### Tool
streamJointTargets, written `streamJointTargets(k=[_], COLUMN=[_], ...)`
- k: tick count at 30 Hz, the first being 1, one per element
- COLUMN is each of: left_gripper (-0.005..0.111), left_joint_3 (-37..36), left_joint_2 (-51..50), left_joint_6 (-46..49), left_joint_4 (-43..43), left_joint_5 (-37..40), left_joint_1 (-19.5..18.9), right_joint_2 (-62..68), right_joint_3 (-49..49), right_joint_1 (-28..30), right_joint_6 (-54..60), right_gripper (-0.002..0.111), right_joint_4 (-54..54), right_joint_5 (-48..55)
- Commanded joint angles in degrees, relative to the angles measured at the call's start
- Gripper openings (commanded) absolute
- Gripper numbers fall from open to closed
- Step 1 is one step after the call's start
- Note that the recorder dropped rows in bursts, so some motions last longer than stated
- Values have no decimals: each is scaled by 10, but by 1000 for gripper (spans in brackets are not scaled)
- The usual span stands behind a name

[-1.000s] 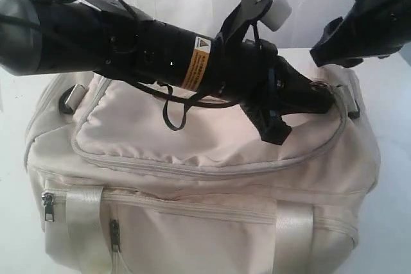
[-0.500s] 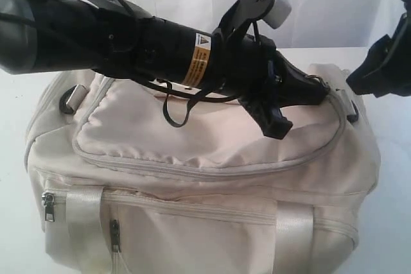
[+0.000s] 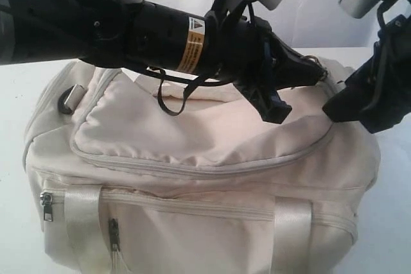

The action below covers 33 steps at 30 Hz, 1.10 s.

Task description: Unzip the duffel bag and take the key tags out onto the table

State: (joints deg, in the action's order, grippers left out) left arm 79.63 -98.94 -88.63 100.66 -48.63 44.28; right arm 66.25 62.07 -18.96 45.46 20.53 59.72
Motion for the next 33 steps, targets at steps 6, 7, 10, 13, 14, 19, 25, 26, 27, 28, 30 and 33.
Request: streamJointTargets(k=[6,7,10,13,14,19,25,26,27,28,30,33], left_gripper=[0,0,0,0,0,0,0,0,0,0,0,0], left_joint_3=[5,5,5,5,5,5,5,5,5,5,5,5], left_joint_2=[19,19,19,19,19,19,19,19,19,19,19,19], left_joint_6=[1,0,0,0,1,1,1,1,1,1,1,1], left_joint_4=[-7,-7,-7,-7,-7,-7,-7,-7,-7,-7,-7,-12], left_joint_5=[2,0,-20,-52,-63,-99,-103,-103,-103,-103,-117,-143], left_joint_1=[3,3,3,3,3,3,3,3,4,4,6,6], right_joint_2=[-4,-4,-4,-4,-4,-4,-4,-4,-4,-4,-4,-4], right_joint_3=[-2,-2,-2,-2,-2,-2,-2,-2,-2,-2,-2,-2], right_joint_1=[0,0,0,0,0,0,0,0,0,0,0,0], right_joint_6=[8,8,8,8,8,8,8,8,8,8,-7,-44], right_gripper=[38,35,24,18,17,9,5,5,5,5,5,5], right_joint_4=[4,5,10,18,19,23,20,18,16,16,16,16], right_joint_5=[17,17,14,3,-1,-11,-11,-13,-17,-28,-62,-110])
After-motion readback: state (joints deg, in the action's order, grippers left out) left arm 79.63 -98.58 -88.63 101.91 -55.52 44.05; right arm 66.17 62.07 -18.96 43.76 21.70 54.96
